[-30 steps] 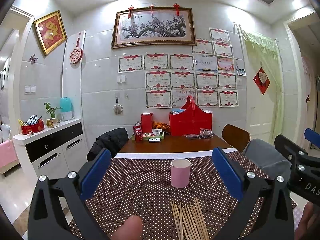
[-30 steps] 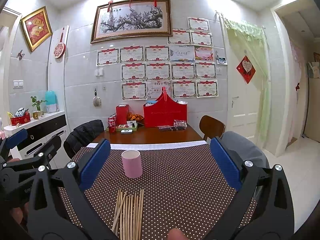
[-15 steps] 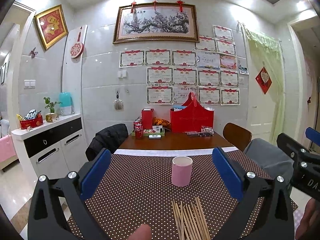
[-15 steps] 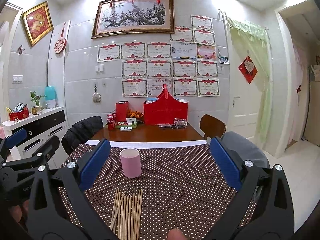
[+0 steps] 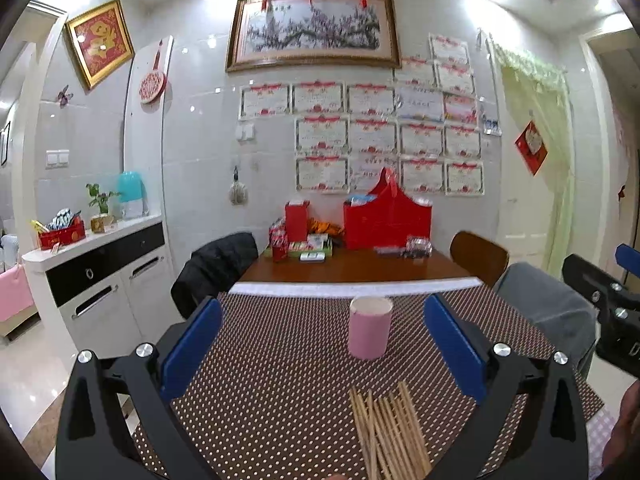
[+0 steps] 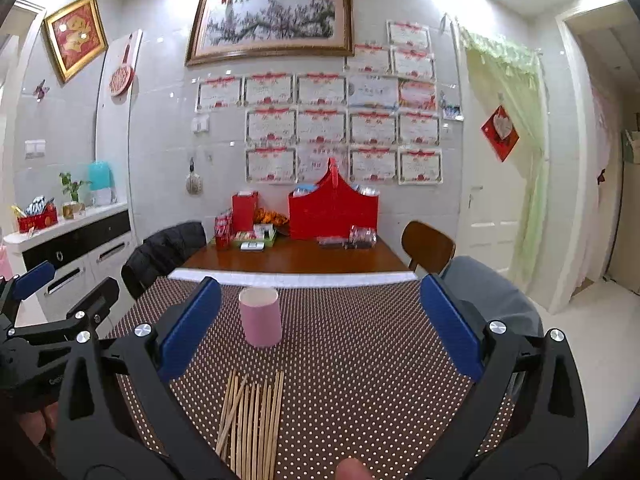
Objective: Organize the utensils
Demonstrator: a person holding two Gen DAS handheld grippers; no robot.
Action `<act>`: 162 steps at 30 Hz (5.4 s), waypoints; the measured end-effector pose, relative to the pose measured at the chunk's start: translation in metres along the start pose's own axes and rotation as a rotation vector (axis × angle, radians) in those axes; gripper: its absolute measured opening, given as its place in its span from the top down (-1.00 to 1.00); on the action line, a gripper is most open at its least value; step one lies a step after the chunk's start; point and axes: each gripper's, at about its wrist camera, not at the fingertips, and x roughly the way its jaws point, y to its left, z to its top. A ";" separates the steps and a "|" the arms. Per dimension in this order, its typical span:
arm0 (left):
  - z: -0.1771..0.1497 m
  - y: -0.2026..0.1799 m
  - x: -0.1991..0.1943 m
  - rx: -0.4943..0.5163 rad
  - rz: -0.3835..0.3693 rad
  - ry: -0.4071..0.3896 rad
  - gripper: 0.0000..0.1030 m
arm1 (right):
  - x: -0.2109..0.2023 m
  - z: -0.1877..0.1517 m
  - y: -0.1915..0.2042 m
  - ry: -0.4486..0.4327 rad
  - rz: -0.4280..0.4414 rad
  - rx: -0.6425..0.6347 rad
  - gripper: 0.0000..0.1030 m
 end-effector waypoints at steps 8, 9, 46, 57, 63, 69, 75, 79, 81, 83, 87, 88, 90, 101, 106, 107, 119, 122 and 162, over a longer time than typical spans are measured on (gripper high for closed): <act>-0.056 0.014 0.066 0.022 0.041 0.234 -0.93 | 0.060 -0.036 -0.004 0.179 0.034 -0.008 -0.89; -0.063 0.016 0.072 0.024 0.042 0.258 -0.93 | 0.067 -0.040 -0.003 0.201 0.038 -0.009 -0.89; -0.183 -0.002 0.173 0.139 -0.014 0.712 -0.93 | 0.184 -0.173 0.002 0.695 0.147 -0.112 -0.88; -0.181 -0.001 0.167 0.073 -0.088 0.719 -0.93 | 0.192 -0.181 0.013 0.729 0.151 -0.170 -0.88; -0.184 -0.010 0.166 0.088 -0.089 0.720 -0.93 | 0.195 -0.187 0.015 0.743 0.156 -0.195 -0.89; -0.187 -0.016 0.160 0.106 -0.068 0.717 -0.93 | 0.197 -0.188 0.017 0.744 0.154 -0.212 -0.88; -0.189 -0.021 0.156 0.114 -0.052 0.714 -0.93 | 0.206 -0.193 0.025 0.763 0.140 -0.232 -0.88; -0.188 -0.021 0.154 0.124 -0.051 0.715 -0.93 | 0.205 -0.192 0.019 0.765 0.156 -0.224 -0.78; -0.188 -0.021 0.157 0.133 -0.041 0.725 -0.93 | 0.205 -0.191 0.018 0.771 0.170 -0.215 -0.60; -0.188 -0.016 0.158 0.124 -0.048 0.728 -0.93 | 0.205 -0.190 0.017 0.773 0.172 -0.215 -0.46; -0.184 -0.013 0.161 0.143 -0.056 0.732 -0.93 | 0.211 -0.188 0.015 0.785 0.188 -0.187 -0.36; -0.183 -0.014 0.163 0.159 -0.055 0.728 -0.93 | 0.214 -0.187 0.015 0.785 0.200 -0.177 -0.36; -0.181 -0.015 0.169 0.172 -0.069 0.726 -0.93 | 0.222 -0.186 0.015 0.795 0.224 -0.169 -0.26; -0.169 -0.004 0.200 0.130 -0.170 0.767 -0.77 | 0.254 -0.176 0.024 0.816 0.246 -0.192 -0.02; -0.160 -0.007 0.193 0.144 -0.214 0.748 0.76 | 0.251 -0.174 0.027 0.809 0.264 -0.189 0.87; -0.158 -0.004 0.194 0.140 -0.232 0.756 0.82 | 0.249 -0.175 0.024 0.808 0.270 -0.173 0.88; -0.123 0.029 0.174 -0.005 -0.244 0.582 0.90 | 0.223 -0.153 -0.003 0.658 0.372 0.008 0.89; -0.114 0.031 0.169 -0.032 -0.262 0.519 0.90 | 0.216 -0.142 -0.009 0.583 0.390 0.057 0.89; 0.044 -0.033 0.321 -0.162 -0.383 -0.122 0.90 | 0.366 0.039 0.024 0.103 0.475 0.138 0.89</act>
